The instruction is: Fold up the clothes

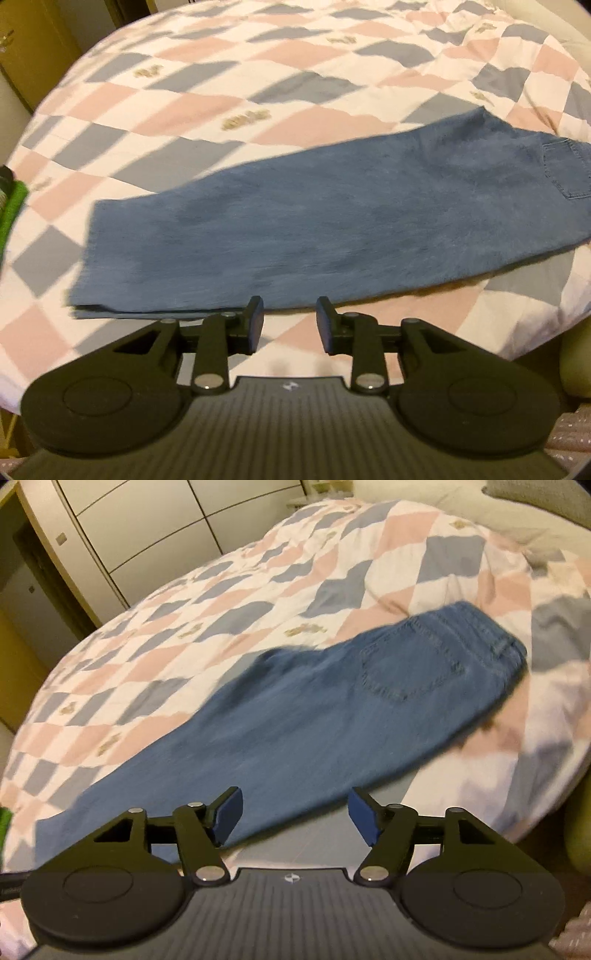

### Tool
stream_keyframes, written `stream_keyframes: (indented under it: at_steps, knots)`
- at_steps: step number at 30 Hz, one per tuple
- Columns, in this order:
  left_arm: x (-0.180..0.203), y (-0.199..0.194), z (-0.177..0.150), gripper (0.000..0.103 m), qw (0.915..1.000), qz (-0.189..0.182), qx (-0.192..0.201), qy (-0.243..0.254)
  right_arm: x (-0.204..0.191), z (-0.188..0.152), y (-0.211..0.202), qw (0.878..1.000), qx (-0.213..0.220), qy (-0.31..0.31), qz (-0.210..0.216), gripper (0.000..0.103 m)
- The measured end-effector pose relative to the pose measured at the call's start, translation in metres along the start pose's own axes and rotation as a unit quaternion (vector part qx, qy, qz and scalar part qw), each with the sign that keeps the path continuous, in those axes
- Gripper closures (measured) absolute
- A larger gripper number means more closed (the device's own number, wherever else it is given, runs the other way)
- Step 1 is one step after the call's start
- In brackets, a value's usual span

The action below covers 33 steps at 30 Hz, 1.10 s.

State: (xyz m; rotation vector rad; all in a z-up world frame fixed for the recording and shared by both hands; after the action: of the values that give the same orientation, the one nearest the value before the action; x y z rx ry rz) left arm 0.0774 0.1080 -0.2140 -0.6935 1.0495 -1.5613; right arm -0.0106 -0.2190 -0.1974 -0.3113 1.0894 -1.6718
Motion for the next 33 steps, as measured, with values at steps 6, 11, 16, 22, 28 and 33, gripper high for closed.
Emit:
stream_keyframes:
  at_steps: [6,11,16,22,28,33]
  knots:
    - [-0.022,-0.051,0.000,0.064,0.9999,-0.004,0.013,0.001,-0.040,-0.018,-0.040,1.000,-0.012,0.002,0.021,0.027]
    - [-0.020,-0.070,-0.003,0.062,1.0000,-0.008,-0.003,-0.001,-0.061,-0.015,-0.056,0.999,-0.024,-0.020,0.023,0.017]
    - [-0.014,-0.076,-0.003,0.060,0.9999,-0.004,-0.015,-0.007,-0.069,-0.011,-0.048,0.998,-0.045,-0.040,0.032,0.016]
    - [-0.009,-0.076,0.010,0.058,0.9997,0.015,-0.012,-0.016,-0.077,0.009,-0.027,0.995,-0.058,-0.066,0.053,0.016]
    - [-0.015,-0.068,0.020,0.054,0.9988,0.021,-0.009,-0.044,-0.087,0.033,-0.009,0.991,-0.056,-0.097,0.073,0.015]
    - [-0.037,-0.071,0.029,0.054,0.9978,0.033,-0.013,-0.056,-0.103,0.045,-0.002,0.990,-0.060,-0.101,0.083,0.015]
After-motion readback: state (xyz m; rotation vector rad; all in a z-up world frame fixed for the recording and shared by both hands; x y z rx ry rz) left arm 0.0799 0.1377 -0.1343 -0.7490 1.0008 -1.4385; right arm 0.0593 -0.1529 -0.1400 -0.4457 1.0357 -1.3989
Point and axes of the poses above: each gripper's, at about its wrist camera, not at the fingertips, and y roughly the way its jaws point, x to its right, z to its top, the point moved 10 cm from there along y, roughly the way its jaws point, and after that the axes turned 1 degree about -y, right-handed, at the moved point
